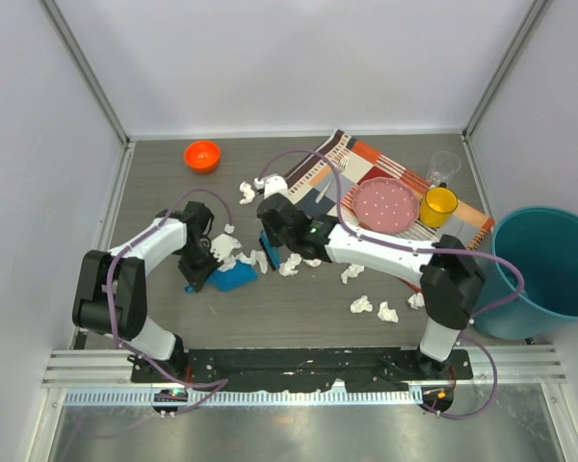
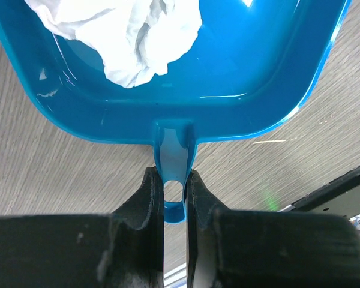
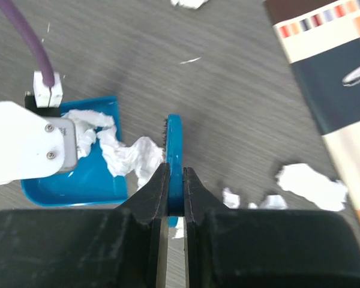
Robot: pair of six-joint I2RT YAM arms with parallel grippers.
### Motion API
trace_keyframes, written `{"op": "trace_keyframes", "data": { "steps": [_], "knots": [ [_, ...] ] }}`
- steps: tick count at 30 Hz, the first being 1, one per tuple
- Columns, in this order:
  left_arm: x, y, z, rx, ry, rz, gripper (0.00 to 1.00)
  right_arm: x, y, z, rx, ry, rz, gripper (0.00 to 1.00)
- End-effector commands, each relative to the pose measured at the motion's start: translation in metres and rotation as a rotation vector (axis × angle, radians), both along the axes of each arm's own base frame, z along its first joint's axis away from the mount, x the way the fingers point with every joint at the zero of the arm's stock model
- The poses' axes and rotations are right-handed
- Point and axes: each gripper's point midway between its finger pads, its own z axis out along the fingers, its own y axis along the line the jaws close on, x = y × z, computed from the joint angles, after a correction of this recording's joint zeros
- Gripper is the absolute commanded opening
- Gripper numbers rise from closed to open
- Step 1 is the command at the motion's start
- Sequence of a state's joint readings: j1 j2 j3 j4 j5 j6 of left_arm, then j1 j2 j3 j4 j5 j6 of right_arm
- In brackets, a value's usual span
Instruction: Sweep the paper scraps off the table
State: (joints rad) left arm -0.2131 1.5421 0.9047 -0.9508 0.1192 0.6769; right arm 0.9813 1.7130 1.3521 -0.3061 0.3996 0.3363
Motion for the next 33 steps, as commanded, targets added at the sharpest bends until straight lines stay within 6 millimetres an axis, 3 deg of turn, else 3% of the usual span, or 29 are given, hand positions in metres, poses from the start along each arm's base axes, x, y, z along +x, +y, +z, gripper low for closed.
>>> {"op": "trace_keyframes", "data": {
  "steps": [1, 4, 7, 11, 13, 16, 20, 23, 24, 33],
  "knots": [
    [0.012, -0.01, 0.002, -0.05, -0.031, 0.043, 0.0, -0.009, 0.047, 0.008, 0.126, 0.03, 0.087, 0.01],
    [0.016, -0.015, 0.002, -0.073, -0.049, 0.057, 0.0, -0.02, 0.065, 0.014, 0.207, 0.079, 0.129, 0.01],
    [0.018, -0.02, 0.003, -0.098, -0.06, 0.072, 0.0, -0.021, 0.071, 0.027, 0.291, 0.079, 0.118, 0.01],
    [0.023, -0.028, 0.005, -0.139, -0.082, 0.077, 0.0, -0.019, 0.062, 0.064, 0.373, 0.01, 0.088, 0.01],
    [0.026, -0.03, 0.006, -0.153, -0.096, 0.083, 0.0, -0.019, 0.058, 0.072, 0.378, -0.008, 0.088, 0.01],
    [0.032, -0.032, 0.011, -0.164, -0.131, 0.095, 0.0, -0.013, 0.037, 0.075, 0.303, -0.045, 0.036, 0.01],
    [0.04, -0.033, 0.021, -0.172, -0.195, 0.117, 0.0, 0.0, -0.016, 0.097, 0.226, -0.136, -0.055, 0.01],
    [0.046, -0.035, 0.03, -0.189, -0.231, 0.129, 0.0, 0.011, -0.056, 0.093, 0.159, -0.138, -0.135, 0.01],
    [0.048, -0.038, 0.032, -0.203, -0.238, 0.134, 0.0, 0.007, -0.061, 0.102, 0.188, -0.137, -0.121, 0.01],
    [0.052, -0.042, 0.031, -0.217, -0.23, 0.146, 0.0, 0.008, -0.084, 0.103, 0.227, -0.128, -0.141, 0.01]
  ]
}}
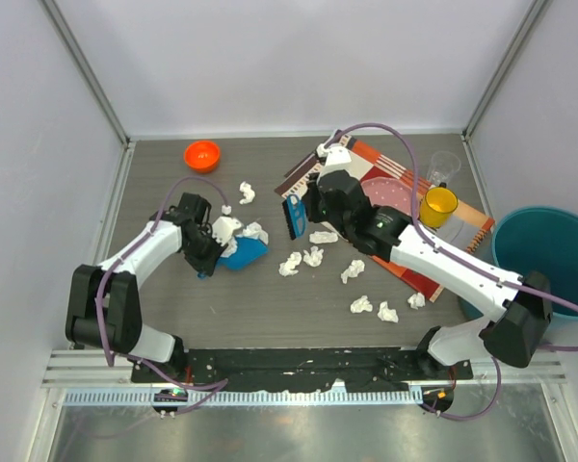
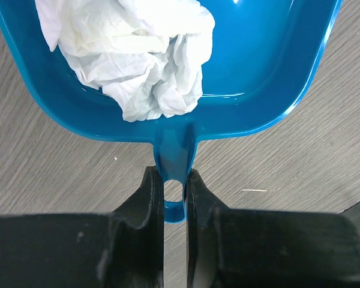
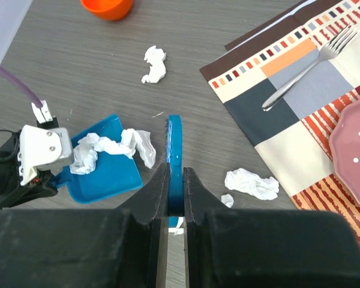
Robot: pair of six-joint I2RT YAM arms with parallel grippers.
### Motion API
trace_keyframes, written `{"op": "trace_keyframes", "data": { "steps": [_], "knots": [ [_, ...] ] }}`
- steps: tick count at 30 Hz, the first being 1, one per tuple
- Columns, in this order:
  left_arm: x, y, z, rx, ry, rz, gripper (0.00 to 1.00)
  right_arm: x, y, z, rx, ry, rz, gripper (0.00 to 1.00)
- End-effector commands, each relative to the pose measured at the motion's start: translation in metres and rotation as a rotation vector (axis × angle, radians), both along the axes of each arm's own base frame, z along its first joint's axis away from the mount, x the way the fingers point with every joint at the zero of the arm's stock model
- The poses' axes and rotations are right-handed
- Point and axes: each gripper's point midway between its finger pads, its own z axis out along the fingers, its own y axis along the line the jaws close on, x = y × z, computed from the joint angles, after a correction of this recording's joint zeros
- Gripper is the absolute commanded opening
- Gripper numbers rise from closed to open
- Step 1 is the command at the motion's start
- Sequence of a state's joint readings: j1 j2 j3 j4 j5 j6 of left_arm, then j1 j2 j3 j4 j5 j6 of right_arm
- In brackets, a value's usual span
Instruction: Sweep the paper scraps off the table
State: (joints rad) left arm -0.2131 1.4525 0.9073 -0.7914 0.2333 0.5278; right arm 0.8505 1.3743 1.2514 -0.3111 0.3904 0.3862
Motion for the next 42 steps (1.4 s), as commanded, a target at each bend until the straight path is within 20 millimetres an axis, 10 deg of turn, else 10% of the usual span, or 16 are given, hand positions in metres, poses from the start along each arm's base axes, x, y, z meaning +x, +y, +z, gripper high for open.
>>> {"op": "trace_keyframes", "data": {
  "steps": [1, 14, 26, 32, 42],
  "knots": [
    [0.014, -0.007, 0.012, -0.032, -0.036, 0.011, 0.0, 0.001, -0.004, -0.002, -0.008, -0.001, 0.004, 0.01],
    [0.022, -0.013, 0.072, -0.088, -0.178, 0.003, 0.0, 0.021, -0.039, -0.013, -0.014, 0.026, -0.058, 0.01],
    [0.037, -0.023, 0.135, -0.115, -0.207, 0.042, 0.0, -0.02, -0.036, -0.024, 0.045, 0.07, 0.115, 0.01],
    [0.041, -0.021, 0.144, -0.109, -0.23, 0.056, 0.0, -0.062, 0.006, -0.036, 0.217, 0.216, 0.346, 0.01],
    [0.039, -0.018, 0.139, -0.094, -0.232, 0.065, 0.0, -0.07, 0.001, -0.025, 0.174, 0.19, 0.34, 0.01]
  ]
}}
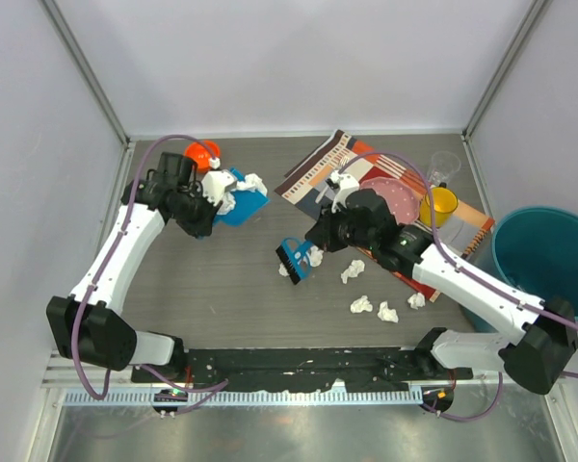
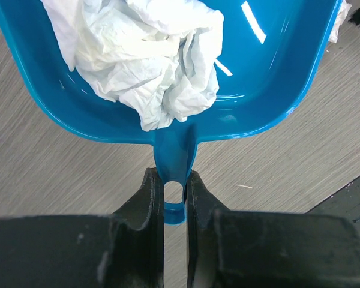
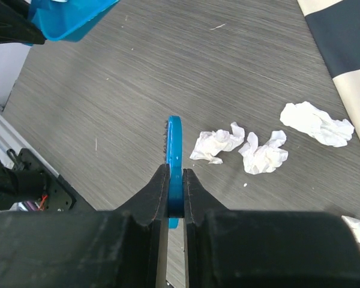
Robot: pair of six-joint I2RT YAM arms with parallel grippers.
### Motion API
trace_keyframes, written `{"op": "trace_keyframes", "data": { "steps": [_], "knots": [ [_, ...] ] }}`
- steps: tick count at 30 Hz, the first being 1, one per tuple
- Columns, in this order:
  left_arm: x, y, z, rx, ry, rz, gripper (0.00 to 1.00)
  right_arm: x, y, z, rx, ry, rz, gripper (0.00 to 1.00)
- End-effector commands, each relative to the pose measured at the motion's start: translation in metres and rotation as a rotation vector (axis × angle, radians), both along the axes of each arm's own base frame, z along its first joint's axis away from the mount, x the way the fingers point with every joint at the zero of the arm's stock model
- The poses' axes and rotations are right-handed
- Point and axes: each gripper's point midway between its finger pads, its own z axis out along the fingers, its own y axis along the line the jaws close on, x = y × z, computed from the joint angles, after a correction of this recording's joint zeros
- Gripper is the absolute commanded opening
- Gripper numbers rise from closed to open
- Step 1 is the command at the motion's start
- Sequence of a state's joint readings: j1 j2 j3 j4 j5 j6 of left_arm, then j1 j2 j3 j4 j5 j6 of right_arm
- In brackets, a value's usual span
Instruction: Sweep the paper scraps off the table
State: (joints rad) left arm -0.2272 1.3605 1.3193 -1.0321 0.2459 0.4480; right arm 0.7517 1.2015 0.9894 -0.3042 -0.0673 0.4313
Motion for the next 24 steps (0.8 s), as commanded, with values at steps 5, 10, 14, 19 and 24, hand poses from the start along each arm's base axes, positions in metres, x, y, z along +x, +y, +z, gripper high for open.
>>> {"op": "trace_keyframes", "data": {
  "steps": [5, 10, 14, 19, 24],
  "knots": [
    [-0.004, 0.001, -0.002, 0.002, 0.001, 0.01, 0.0, -0.024, 0.021, -0.01, 0.044, 0.098, 0.12, 0.01],
    [-0.006, 0.0, -0.003, -0.01, 0.0, 0.01, 0.0, -0.033, 0.023, -0.034, 0.023, 0.141, 0.14, 0.01],
    [-0.005, -0.001, -0.003, -0.016, 0.002, 0.009, 0.0, -0.03, 0.019, -0.037, 0.015, 0.131, 0.117, 0.01],
    [-0.009, -0.002, -0.008, -0.016, 0.015, 0.007, 0.0, -0.024, 0.013, -0.035, -0.016, 0.106, 0.086, 0.01],
    [-0.011, -0.001, -0.012, -0.015, 0.023, 0.007, 0.0, -0.007, -0.005, -0.052, -0.1, 0.082, 0.007, 0.01]
  ]
}}
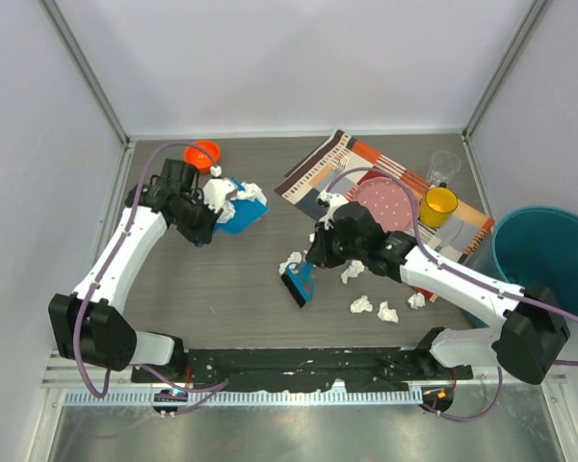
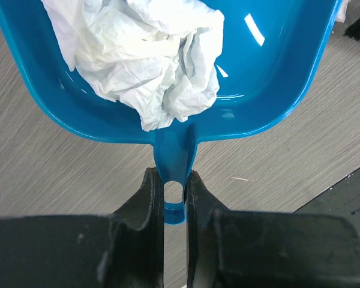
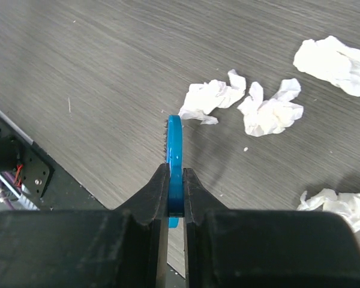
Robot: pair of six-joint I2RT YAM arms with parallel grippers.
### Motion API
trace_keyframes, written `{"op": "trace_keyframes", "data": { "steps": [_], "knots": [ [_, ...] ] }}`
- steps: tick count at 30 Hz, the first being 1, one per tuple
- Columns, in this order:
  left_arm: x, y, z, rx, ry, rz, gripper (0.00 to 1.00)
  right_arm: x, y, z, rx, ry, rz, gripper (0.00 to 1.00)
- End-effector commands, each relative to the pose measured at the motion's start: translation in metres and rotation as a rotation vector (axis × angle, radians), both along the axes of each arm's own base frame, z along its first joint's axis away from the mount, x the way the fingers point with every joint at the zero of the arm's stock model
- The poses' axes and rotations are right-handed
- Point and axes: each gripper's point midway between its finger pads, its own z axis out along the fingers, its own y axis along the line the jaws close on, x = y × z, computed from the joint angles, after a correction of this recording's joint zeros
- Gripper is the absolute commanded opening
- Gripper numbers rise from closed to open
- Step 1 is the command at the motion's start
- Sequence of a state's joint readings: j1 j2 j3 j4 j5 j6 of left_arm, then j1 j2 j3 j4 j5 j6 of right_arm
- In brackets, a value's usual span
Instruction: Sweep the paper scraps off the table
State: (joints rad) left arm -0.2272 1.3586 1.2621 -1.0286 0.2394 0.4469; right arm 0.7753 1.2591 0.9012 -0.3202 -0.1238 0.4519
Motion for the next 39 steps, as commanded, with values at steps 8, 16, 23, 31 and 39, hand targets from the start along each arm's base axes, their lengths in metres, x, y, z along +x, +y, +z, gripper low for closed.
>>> {"op": "trace_keyframes", "data": {
  "steps": [8, 16, 23, 31, 39],
  "knots": [
    [-0.002, -0.004, 0.005, -0.032, -0.023, -0.001, 0.0, 0.028, -0.022, -0.013, 0.048, 0.032, -0.032, 0.01],
    [-0.002, -0.004, 0.003, -0.028, -0.025, -0.009, 0.0, -0.009, -0.005, -0.022, 0.233, 0.214, 0.096, 0.01],
    [0.0, -0.007, 0.002, -0.037, -0.024, -0.011, 0.0, -0.018, -0.006, -0.044, 0.14, 0.212, 0.112, 0.01],
    [-0.002, -0.005, 0.001, -0.03, -0.017, -0.013, 0.0, 0.008, -0.026, -0.058, -0.026, 0.177, -0.017, 0.37],
    [-0.003, -0.004, 0.0, -0.023, -0.02, -0.021, 0.0, 0.028, -0.065, -0.021, -0.266, 0.089, -0.127, 0.62]
  ]
}}
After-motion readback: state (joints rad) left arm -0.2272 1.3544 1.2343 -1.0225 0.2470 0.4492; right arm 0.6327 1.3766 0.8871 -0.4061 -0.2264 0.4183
